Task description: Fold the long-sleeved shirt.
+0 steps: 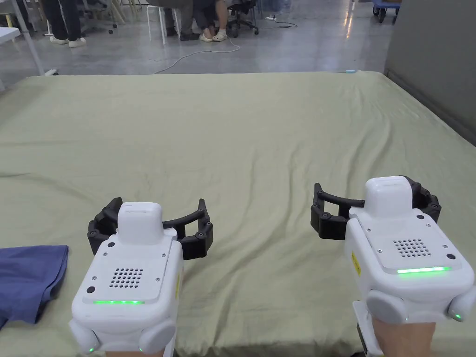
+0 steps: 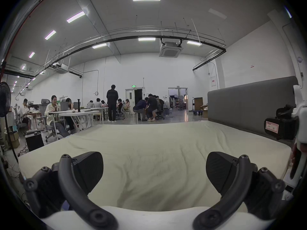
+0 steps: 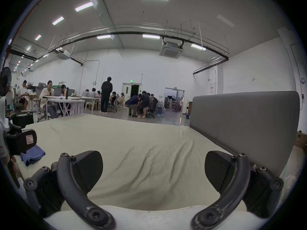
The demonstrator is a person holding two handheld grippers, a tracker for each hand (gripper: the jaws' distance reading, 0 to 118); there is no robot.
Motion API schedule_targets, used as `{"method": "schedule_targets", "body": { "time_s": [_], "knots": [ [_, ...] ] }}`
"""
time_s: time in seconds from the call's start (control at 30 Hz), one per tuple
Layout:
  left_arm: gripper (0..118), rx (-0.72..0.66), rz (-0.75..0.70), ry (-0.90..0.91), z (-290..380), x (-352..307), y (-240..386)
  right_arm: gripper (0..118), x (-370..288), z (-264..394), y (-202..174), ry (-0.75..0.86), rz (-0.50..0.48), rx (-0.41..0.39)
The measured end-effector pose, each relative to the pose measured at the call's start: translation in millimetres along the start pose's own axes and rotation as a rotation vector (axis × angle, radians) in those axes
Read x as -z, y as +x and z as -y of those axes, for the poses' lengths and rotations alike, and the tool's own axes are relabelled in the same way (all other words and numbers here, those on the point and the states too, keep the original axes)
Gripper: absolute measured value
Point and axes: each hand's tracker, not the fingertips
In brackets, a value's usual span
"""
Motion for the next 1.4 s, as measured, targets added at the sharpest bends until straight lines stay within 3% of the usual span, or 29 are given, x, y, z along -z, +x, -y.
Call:
{"method": "schedule_targets", "body": {
  "time_s": [1.4],
  "knots": [
    [118,0.01,0.013,-0.013,2.1,0.5,0.7,118,1.0,4.9,-0.8,-0.025,0.035,0.004]
  ]
}}
